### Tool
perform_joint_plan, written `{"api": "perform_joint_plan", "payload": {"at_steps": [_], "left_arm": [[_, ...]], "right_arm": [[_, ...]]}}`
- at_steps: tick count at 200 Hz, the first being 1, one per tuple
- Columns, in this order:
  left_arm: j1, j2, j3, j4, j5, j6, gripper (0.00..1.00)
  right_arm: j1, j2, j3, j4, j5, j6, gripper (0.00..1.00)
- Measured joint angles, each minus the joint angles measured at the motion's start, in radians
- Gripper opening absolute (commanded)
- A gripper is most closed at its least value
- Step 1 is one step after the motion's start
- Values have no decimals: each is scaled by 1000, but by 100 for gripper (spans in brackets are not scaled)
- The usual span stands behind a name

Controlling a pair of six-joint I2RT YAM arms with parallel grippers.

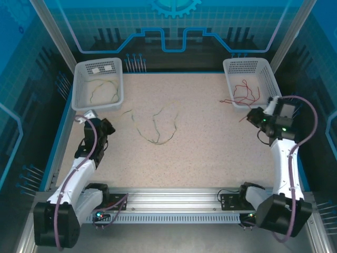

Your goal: Untangle the cables

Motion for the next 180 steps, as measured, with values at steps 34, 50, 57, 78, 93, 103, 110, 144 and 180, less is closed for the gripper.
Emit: {"api": "perform_joint_plan", "payload": {"at_steps": [34, 50, 57, 78, 93, 103, 110, 144, 180], "left_arm": [[-120, 60, 85, 2, 46, 72, 0], [-132, 77, 91, 1, 48, 77, 0], [-132, 81, 90, 0, 41, 76, 0], [-132, 69, 85, 0, -5, 73, 0], [-132, 43, 78, -12, -63, 68, 0], [-132, 22, 74, -24, -106, 64, 0], [-132, 8, 72, -35, -134, 61, 0], [-132, -54, 40, -58, -241, 43, 0], [-132, -45, 17, -60, -264, 41, 0]], "right_arm": [[200, 50, 84, -39, 50, -95, 0], [280, 105, 137, -45, 35, -146, 0], [318, 122, 150, -42, 31, -167, 0], [418, 131, 155, -32, 8, -200, 0], [436, 114, 155, 4, -29, -196, 0], [436, 95, 155, 28, -30, -190, 0], [436, 77, 156, 42, -30, -184, 0], [440, 41, 193, 76, -47, -161, 0], [443, 78, 220, 58, 93, -159, 0]]}}
